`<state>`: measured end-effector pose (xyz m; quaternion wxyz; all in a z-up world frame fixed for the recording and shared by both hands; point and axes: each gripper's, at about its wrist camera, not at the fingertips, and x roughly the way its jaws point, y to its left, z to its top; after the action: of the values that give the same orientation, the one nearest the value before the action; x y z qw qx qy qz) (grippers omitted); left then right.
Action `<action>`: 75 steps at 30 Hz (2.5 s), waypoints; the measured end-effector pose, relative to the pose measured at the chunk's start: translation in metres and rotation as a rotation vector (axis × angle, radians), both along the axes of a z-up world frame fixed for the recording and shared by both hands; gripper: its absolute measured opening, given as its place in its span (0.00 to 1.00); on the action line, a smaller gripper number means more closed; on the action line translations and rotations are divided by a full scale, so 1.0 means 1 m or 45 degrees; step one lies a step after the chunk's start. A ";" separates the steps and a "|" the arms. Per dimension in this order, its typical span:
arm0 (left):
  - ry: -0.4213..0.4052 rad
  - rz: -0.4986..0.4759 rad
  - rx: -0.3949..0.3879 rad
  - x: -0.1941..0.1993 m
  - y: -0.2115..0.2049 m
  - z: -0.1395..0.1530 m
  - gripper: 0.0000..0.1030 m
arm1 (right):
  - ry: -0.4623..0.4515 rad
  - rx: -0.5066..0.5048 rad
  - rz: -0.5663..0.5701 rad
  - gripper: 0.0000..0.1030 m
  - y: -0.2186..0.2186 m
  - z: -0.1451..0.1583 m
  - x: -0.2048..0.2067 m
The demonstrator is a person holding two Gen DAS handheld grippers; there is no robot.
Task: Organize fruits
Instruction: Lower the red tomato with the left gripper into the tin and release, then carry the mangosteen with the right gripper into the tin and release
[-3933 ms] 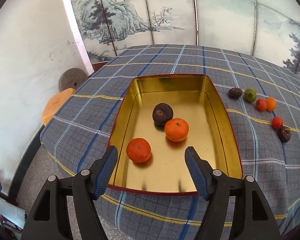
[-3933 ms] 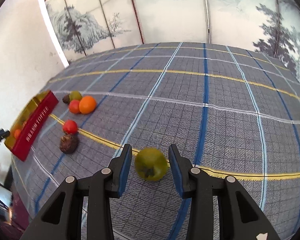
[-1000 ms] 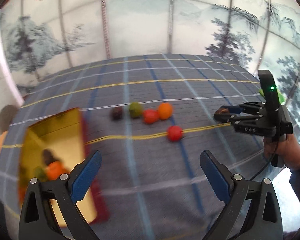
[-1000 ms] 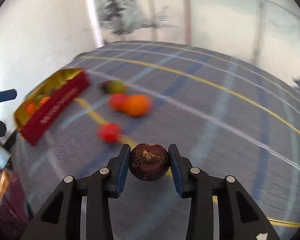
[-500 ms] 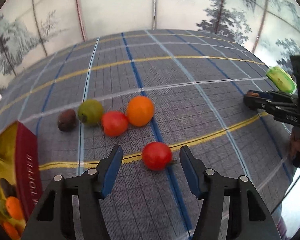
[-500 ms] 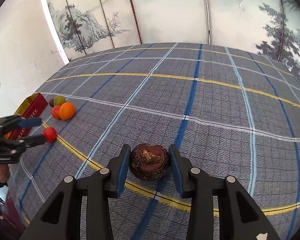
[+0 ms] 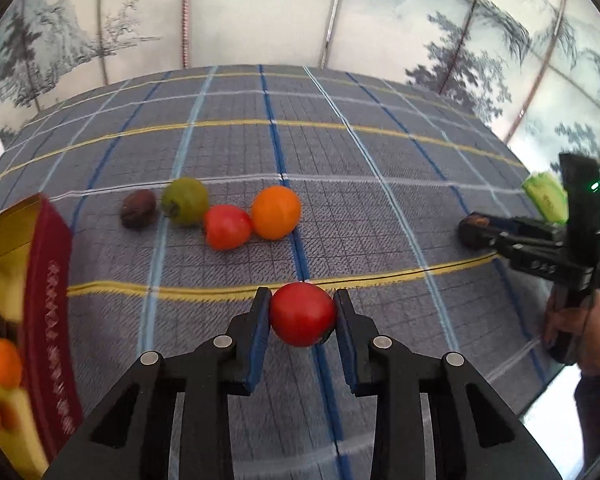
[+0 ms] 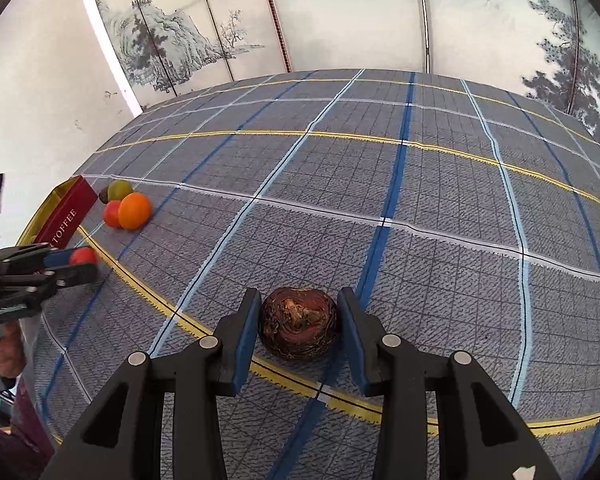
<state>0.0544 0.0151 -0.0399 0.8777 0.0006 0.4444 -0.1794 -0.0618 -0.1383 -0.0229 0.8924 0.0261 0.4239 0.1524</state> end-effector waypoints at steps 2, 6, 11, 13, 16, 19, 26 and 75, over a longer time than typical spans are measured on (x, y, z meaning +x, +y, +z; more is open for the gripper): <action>-0.032 0.027 0.018 -0.008 0.004 0.011 0.31 | 0.000 -0.008 -0.001 0.36 0.000 0.000 0.000; -0.091 0.072 0.071 -0.026 0.015 0.029 0.31 | -0.003 -0.038 -0.002 0.36 0.003 0.000 0.000; -0.137 0.138 0.136 -0.044 0.033 0.042 0.31 | -0.008 -0.075 0.000 0.37 0.007 0.000 -0.001; -0.149 0.162 0.148 -0.050 0.041 0.045 0.32 | -0.010 -0.085 0.000 0.37 0.008 0.000 -0.001; -0.163 0.202 0.164 -0.056 0.056 0.048 0.32 | -0.012 -0.102 0.000 0.37 0.010 -0.001 -0.001; -0.174 0.249 0.193 -0.060 0.071 0.048 0.32 | -0.014 -0.113 0.000 0.37 0.011 -0.001 -0.001; -0.189 0.374 0.257 -0.066 0.108 0.041 0.32 | -0.018 -0.146 0.001 0.37 0.015 -0.002 -0.002; -0.179 0.815 0.291 -0.113 0.240 0.026 0.64 | -0.098 0.012 0.391 0.37 0.163 0.057 -0.030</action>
<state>-0.0587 0.2548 -0.0140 0.9122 -0.0283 0.3777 0.1565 -0.0914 0.0248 0.0342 0.8740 -0.0408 0.3878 0.2900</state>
